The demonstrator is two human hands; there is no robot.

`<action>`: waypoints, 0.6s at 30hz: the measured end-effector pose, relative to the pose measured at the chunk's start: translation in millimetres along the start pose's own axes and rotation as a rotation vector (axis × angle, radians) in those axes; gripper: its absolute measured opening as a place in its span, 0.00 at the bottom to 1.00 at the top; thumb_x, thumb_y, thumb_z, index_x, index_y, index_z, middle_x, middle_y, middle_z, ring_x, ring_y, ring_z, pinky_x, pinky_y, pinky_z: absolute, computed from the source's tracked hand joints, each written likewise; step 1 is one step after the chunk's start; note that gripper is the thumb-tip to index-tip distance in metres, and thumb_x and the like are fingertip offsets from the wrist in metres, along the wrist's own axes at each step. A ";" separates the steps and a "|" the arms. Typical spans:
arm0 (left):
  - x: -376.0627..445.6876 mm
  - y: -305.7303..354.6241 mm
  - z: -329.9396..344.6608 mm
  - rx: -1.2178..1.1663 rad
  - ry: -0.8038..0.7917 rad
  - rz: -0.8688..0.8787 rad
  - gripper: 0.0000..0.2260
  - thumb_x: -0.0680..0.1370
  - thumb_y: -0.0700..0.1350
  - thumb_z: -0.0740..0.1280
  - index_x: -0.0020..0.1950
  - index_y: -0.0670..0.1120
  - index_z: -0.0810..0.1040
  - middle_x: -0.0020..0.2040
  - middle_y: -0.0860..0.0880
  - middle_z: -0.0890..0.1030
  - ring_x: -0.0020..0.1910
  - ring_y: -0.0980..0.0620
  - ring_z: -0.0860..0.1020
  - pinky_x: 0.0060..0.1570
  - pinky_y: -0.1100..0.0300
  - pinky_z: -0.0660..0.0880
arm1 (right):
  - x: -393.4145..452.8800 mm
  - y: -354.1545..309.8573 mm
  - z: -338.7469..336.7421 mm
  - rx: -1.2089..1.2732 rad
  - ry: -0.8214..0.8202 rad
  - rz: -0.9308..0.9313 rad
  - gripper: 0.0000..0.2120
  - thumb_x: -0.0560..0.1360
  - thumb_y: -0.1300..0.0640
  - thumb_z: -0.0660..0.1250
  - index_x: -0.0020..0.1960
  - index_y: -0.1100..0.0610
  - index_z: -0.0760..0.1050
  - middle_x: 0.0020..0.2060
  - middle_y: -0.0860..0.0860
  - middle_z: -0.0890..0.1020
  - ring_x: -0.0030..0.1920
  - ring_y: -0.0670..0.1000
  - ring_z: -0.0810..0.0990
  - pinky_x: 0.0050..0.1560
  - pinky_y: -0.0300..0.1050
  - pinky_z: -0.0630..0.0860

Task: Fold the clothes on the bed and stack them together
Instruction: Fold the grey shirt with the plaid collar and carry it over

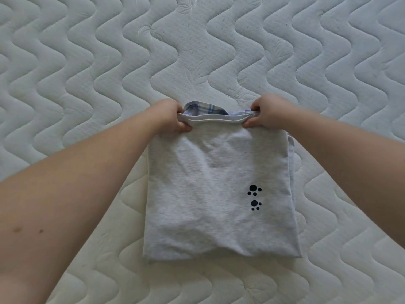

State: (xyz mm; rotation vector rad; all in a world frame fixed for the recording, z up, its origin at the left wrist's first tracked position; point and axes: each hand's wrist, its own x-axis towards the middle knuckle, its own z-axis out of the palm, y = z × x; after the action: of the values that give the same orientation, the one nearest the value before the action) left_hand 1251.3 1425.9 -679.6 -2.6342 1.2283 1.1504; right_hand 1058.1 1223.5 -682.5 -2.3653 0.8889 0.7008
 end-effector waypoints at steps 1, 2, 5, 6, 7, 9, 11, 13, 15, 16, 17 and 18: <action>-0.1 1.5 2.9 0.000 0.005 -0.019 0.12 0.71 0.56 0.75 0.40 0.49 0.79 0.40 0.48 0.80 0.48 0.44 0.78 0.46 0.55 0.73 | -0.8 -1.2 0.4 -0.014 -0.005 0.001 0.16 0.69 0.44 0.76 0.42 0.55 0.76 0.35 0.50 0.76 0.44 0.57 0.76 0.32 0.43 0.64; -0.8 2.8 6.3 0.000 0.023 -0.040 0.13 0.72 0.57 0.74 0.38 0.50 0.78 0.39 0.50 0.79 0.49 0.44 0.78 0.46 0.56 0.72 | -2.0 -2.7 1.0 -0.021 -0.003 0.003 0.16 0.70 0.44 0.76 0.38 0.54 0.74 0.32 0.50 0.74 0.42 0.56 0.75 0.31 0.43 0.63; -4.1 7.4 19.3 0.084 0.121 -0.054 0.13 0.74 0.59 0.71 0.50 0.51 0.81 0.48 0.47 0.81 0.54 0.42 0.78 0.48 0.55 0.70 | -7.2 -4.7 2.9 -0.029 0.006 -0.010 0.18 0.70 0.44 0.75 0.34 0.53 0.71 0.31 0.51 0.73 0.38 0.55 0.72 0.30 0.42 0.62; -5.8 8.6 22.1 0.118 0.155 -0.041 0.15 0.75 0.59 0.70 0.54 0.50 0.80 0.51 0.45 0.80 0.55 0.41 0.78 0.49 0.54 0.71 | -9.4 -4.8 3.6 -0.032 0.001 -0.018 0.18 0.71 0.44 0.75 0.35 0.54 0.72 0.31 0.51 0.74 0.38 0.54 0.73 0.31 0.43 0.63; -7.8 9.4 23.5 0.135 0.178 -0.026 0.16 0.76 0.58 0.69 0.56 0.49 0.79 0.53 0.43 0.80 0.56 0.39 0.78 0.49 0.52 0.72 | -12.1 -5.1 4.3 -0.039 -0.009 -0.023 0.17 0.71 0.44 0.75 0.37 0.55 0.74 0.32 0.51 0.75 0.38 0.55 0.73 0.32 0.44 0.64; -11.4 9.0 23.6 0.088 0.189 -0.001 0.15 0.77 0.55 0.69 0.58 0.47 0.78 0.55 0.42 0.79 0.56 0.38 0.77 0.51 0.50 0.74 | -17.5 -5.1 7.2 -0.054 -0.021 -0.035 0.15 0.71 0.45 0.75 0.42 0.56 0.76 0.36 0.53 0.77 0.41 0.55 0.74 0.37 0.45 0.65; -18.5 7.2 20.1 -0.010 0.195 0.017 0.15 0.77 0.52 0.70 0.60 0.47 0.78 0.58 0.42 0.80 0.58 0.39 0.77 0.53 0.50 0.75 | -23.7 -4.6 8.9 -0.026 0.027 -0.054 0.14 0.72 0.47 0.74 0.45 0.56 0.75 0.39 0.53 0.76 0.42 0.55 0.74 0.39 0.44 0.64; -33.6 6.6 13.8 -0.064 0.213 0.043 0.15 0.77 0.50 0.70 0.61 0.47 0.77 0.59 0.42 0.81 0.59 0.40 0.77 0.54 0.51 0.74 | -34.7 -5.9 5.7 0.012 0.103 -0.073 0.14 0.73 0.48 0.74 0.47 0.56 0.73 0.39 0.52 0.74 0.43 0.55 0.72 0.38 0.46 0.63; -55.2 6.4 2.4 -0.112 0.242 0.082 0.16 0.76 0.49 0.70 0.63 0.50 0.77 0.59 0.45 0.81 0.59 0.42 0.77 0.54 0.51 0.74 | -50.9 -8.2 -1.7 0.028 0.186 -0.112 0.15 0.72 0.47 0.74 0.49 0.55 0.74 0.40 0.52 0.74 0.43 0.55 0.72 0.38 0.47 0.64; -67.5 6.8 -5.1 -0.133 0.253 0.103 0.16 0.75 0.49 0.71 0.63 0.51 0.77 0.58 0.46 0.82 0.58 0.43 0.78 0.52 0.52 0.74 | -61.2 -9.1 -7.2 0.037 0.223 -0.136 0.15 0.72 0.46 0.74 0.50 0.54 0.75 0.40 0.53 0.75 0.43 0.55 0.72 0.38 0.47 0.64; -79.6 7.9 -14.8 -0.141 0.261 0.128 0.16 0.75 0.49 0.71 0.62 0.52 0.78 0.56 0.46 0.83 0.57 0.43 0.78 0.49 0.54 0.73 | -71.9 -10.7 -14.3 0.050 0.256 -0.157 0.16 0.71 0.45 0.74 0.50 0.53 0.75 0.40 0.53 0.76 0.43 0.55 0.72 0.38 0.47 0.65; -90.6 10.0 -25.4 -0.135 0.268 0.155 0.15 0.75 0.48 0.72 0.61 0.51 0.79 0.54 0.46 0.83 0.55 0.43 0.79 0.47 0.55 0.71 | -82.7 -12.9 -23.1 0.058 0.283 -0.176 0.15 0.71 0.44 0.74 0.50 0.52 0.76 0.40 0.53 0.77 0.42 0.55 0.72 0.38 0.47 0.64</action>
State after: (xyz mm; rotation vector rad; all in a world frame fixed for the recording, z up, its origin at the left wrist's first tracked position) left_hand 1222.2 1470.8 -601.6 -2.9156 1.4703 0.9516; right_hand 1019.8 1253.9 -610.8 -2.4910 0.7879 0.2713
